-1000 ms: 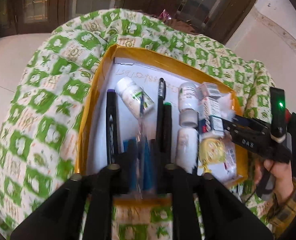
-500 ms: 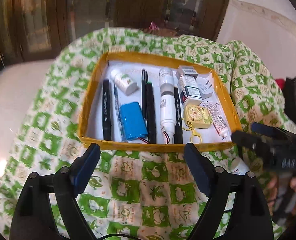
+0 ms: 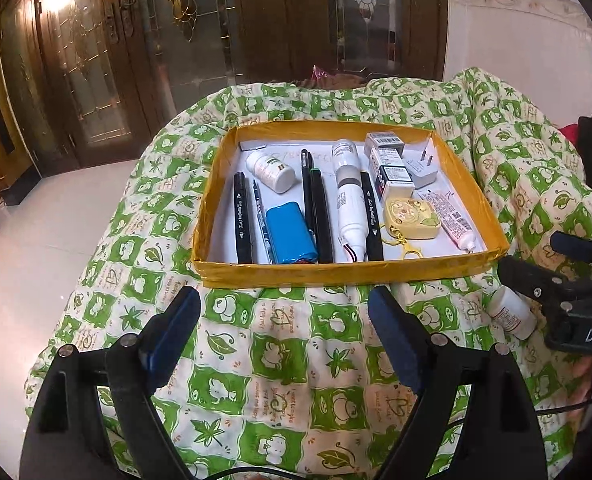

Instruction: Organize rigid objects

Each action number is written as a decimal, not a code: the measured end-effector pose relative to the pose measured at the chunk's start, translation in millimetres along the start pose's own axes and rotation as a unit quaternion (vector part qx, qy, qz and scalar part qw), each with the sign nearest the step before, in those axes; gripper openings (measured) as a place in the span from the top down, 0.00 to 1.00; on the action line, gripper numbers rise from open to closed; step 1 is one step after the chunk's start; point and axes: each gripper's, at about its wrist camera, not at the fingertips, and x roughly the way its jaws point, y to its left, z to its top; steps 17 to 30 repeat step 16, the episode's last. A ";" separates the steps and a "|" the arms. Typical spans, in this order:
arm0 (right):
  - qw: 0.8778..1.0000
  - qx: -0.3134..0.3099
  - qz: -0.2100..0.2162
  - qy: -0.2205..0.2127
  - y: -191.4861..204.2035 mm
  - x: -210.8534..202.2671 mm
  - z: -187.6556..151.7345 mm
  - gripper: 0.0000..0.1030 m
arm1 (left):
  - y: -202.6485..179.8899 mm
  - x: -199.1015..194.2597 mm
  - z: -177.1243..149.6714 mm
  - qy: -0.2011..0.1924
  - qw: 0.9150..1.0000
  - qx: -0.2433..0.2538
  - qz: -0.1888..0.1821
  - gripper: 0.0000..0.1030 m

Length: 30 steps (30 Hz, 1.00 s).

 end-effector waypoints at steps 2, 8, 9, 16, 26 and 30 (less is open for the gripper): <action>1.000 -0.006 -0.007 -0.004 2.3 -1.5 -1.7 0.01 | 1.3 -0.2 -0.4 0.000 1.000 -0.005 -0.002 0.14; 1.000 -0.014 -0.014 -0.004 8.0 2.3 -4.7 0.01 | 0.9 -4.7 -0.4 -0.011 1.000 -0.003 -0.005 0.14; 1.000 -0.014 -0.014 -0.004 8.2 2.7 -4.7 0.01 | 0.8 -4.4 -0.2 -0.011 1.000 -0.002 -0.005 0.14; 1.000 -0.010 -0.013 0.002 7.6 4.5 -5.2 0.01 | -0.3 -5.9 -0.3 -0.016 1.000 0.001 -0.016 0.14; 1.000 -0.010 -0.013 0.002 7.6 4.5 -5.2 0.01 | -0.3 -5.9 -0.3 -0.016 1.000 0.001 -0.016 0.14; 1.000 -0.010 -0.013 0.002 7.6 4.5 -5.2 0.01 | -0.3 -5.9 -0.3 -0.016 1.000 0.001 -0.016 0.14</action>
